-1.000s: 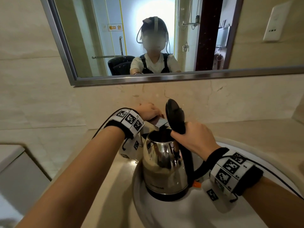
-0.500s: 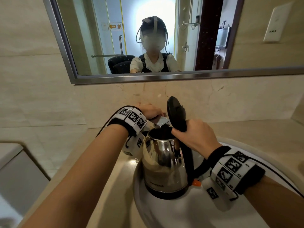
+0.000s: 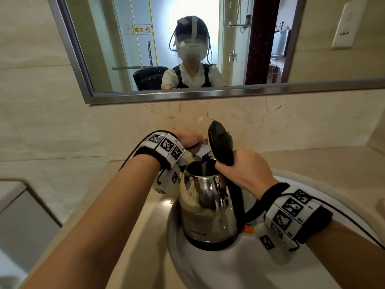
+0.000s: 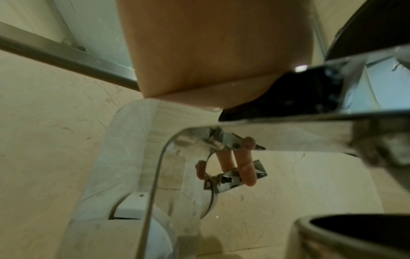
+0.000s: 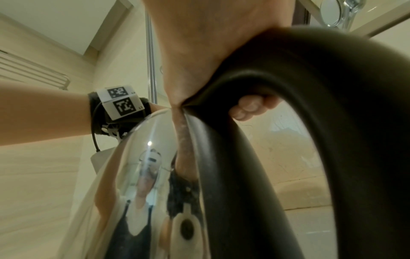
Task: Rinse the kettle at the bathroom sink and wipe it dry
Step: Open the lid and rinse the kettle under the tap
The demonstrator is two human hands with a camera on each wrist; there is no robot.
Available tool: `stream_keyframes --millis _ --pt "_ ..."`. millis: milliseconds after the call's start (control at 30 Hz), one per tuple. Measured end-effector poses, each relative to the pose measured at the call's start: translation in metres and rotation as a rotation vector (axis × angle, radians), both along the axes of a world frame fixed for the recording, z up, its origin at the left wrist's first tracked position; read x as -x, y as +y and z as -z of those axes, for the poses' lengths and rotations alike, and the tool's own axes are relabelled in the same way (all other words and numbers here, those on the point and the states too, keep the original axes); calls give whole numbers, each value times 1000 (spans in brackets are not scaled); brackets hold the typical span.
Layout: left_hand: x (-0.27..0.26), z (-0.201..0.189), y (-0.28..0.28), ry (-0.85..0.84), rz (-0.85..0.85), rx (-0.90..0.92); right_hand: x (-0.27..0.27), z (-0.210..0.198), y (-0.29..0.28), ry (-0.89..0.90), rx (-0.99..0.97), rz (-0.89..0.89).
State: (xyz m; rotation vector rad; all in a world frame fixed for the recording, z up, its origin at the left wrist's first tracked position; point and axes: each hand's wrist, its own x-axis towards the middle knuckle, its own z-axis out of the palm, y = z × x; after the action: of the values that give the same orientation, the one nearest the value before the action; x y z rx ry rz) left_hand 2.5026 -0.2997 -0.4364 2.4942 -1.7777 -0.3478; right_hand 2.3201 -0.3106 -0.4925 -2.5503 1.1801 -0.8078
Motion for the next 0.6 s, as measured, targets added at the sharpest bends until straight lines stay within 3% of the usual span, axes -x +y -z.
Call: stream_keyframes --millis 600 --pt "-2 6 3 -193 130 -17 4 3 1 -33 -14 -5"
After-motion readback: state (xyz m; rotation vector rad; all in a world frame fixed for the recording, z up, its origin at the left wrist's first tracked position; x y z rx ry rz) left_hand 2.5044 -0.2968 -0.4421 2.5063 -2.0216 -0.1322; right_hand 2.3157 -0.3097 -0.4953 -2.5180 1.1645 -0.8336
